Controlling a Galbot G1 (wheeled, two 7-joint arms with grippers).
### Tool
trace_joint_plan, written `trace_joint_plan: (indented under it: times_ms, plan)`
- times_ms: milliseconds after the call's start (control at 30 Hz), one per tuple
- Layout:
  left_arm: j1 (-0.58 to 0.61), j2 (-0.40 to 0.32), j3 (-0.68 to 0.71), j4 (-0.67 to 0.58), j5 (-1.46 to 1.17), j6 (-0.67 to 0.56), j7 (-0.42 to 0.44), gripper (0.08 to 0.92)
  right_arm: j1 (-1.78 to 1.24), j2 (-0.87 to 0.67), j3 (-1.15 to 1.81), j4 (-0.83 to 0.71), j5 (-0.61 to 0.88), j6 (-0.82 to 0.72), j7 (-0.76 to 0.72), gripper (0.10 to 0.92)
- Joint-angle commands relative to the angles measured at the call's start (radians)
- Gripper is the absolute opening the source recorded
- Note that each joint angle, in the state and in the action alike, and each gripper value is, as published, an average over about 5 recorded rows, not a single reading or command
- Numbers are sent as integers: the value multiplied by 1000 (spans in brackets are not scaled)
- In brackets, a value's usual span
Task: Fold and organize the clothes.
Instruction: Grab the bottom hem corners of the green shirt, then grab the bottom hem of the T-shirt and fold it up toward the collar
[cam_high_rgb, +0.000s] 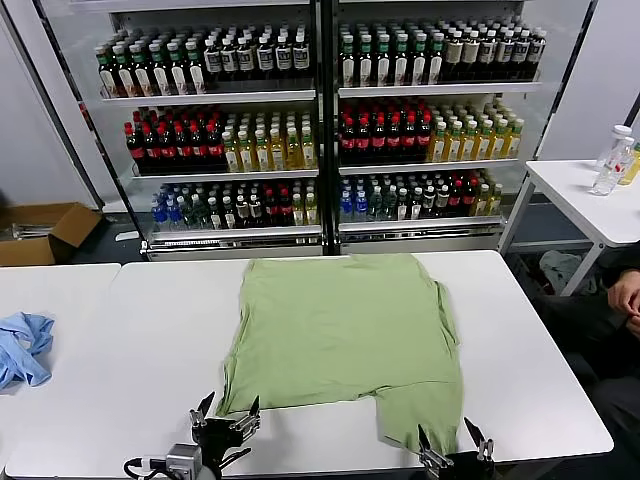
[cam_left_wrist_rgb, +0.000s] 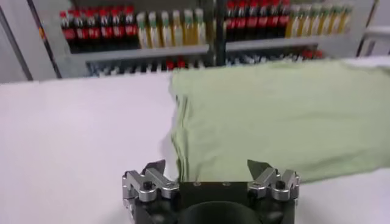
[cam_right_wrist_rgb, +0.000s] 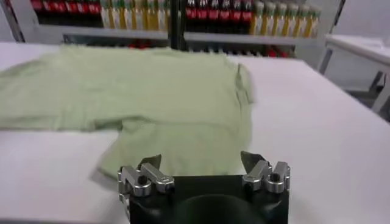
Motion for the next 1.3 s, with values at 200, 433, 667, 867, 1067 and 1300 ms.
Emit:
trace_joint_plan:
  times_ms: [200,433,667,867,1067,1300]
  plan:
    - [-32,13,1,50,-95,22,-21,610,-11,2,-8,-33,37,-24,2,534]
    - [-19,28,-19,39,-134,-14,3,411,-6,-17,5,-25,60,12,-13,325]
    - [33,56,-53,-86,-162,-83,56,212,-4,-55,69,45,93,89,-36,136]
    - [44,80,-82,-178,-181,-109,94,92,45,-100,137,108,170,124,-39,108]
    - [-41,90,-103,-141,-201,-115,138,84,196,-162,174,77,270,123,-26,108]
    - [-203,71,-76,-1,-216,-97,169,84,479,-240,106,-94,340,88,-7,108]
